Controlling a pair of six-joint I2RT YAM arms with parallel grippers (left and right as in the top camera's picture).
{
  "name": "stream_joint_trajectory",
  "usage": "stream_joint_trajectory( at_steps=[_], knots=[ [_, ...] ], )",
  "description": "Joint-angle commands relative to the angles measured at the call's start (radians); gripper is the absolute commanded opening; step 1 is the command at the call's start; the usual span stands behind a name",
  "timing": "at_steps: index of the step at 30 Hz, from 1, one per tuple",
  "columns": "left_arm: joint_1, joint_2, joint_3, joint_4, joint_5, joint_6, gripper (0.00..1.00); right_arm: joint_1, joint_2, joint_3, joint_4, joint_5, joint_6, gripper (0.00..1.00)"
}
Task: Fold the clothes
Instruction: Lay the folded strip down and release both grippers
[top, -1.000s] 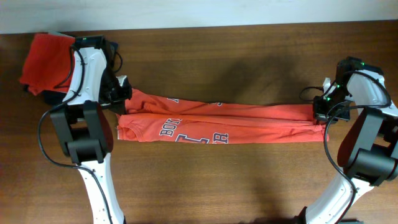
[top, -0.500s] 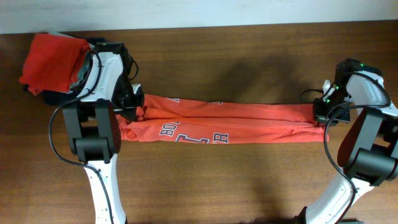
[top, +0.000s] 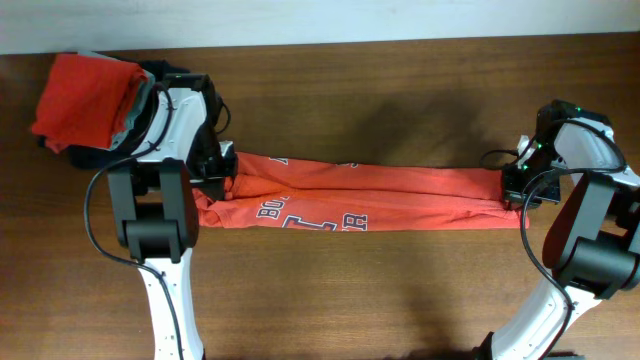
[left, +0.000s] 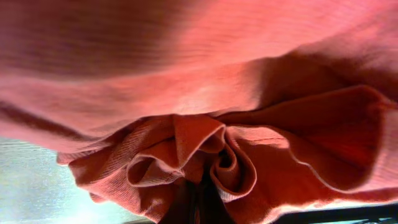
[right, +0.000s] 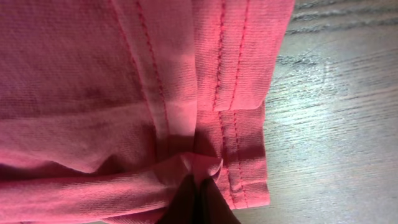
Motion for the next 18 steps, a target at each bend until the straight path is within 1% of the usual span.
stream_joint_trajectory(
  at_steps=[1, 2, 3, 5, 7, 9, 12, 14, 15, 16, 18],
  knots=[
    [0.0, -0.028, -0.008, 0.004, -0.013, -0.012, 0.35, -0.003, -0.008, -0.005, -0.002, 0.027, 0.008, 0.4],
    [0.002, -0.028, -0.006, 0.006, -0.012, -0.012, 0.43, -0.003, -0.008, -0.001, -0.002, 0.027, 0.008, 0.49],
    [0.004, -0.028, -0.001, 0.006, -0.012, -0.011, 0.49, -0.003, -0.008, 0.007, -0.004, 0.027, 0.008, 0.54],
    [0.01, -0.028, 0.034, 0.004, -0.012, -0.011, 0.57, -0.003, -0.008, 0.037, -0.015, 0.018, 0.008, 0.7],
    [0.013, -0.028, 0.098, -0.013, -0.012, -0.011, 0.61, -0.002, -0.008, 0.087, -0.043, 0.003, 0.008, 0.76],
    [0.014, -0.028, 0.192, -0.04, -0.012, -0.011, 0.63, -0.002, -0.008, 0.153, -0.082, -0.031, 0.008, 0.79],
    [0.011, -0.028, 0.356, -0.076, -0.01, -0.012, 0.69, -0.001, -0.008, 0.264, -0.15, -0.102, 0.008, 0.8],
    [0.005, -0.029, 0.431, -0.076, 0.011, -0.012, 0.8, -0.001, -0.008, 0.323, -0.188, -0.171, 0.008, 0.79],
    [0.002, -0.029, 0.457, -0.076, 0.026, -0.011, 0.84, 0.0, -0.008, 0.344, -0.203, -0.209, 0.008, 0.79],
    [-0.003, -0.029, 0.472, -0.076, 0.04, -0.011, 0.86, 0.002, -0.008, 0.36, -0.217, -0.246, 0.008, 0.78],
    [-0.011, -0.029, 0.468, -0.076, 0.042, -0.007, 0.85, 0.012, -0.008, 0.366, -0.226, -0.287, 0.006, 0.76]
  ],
)
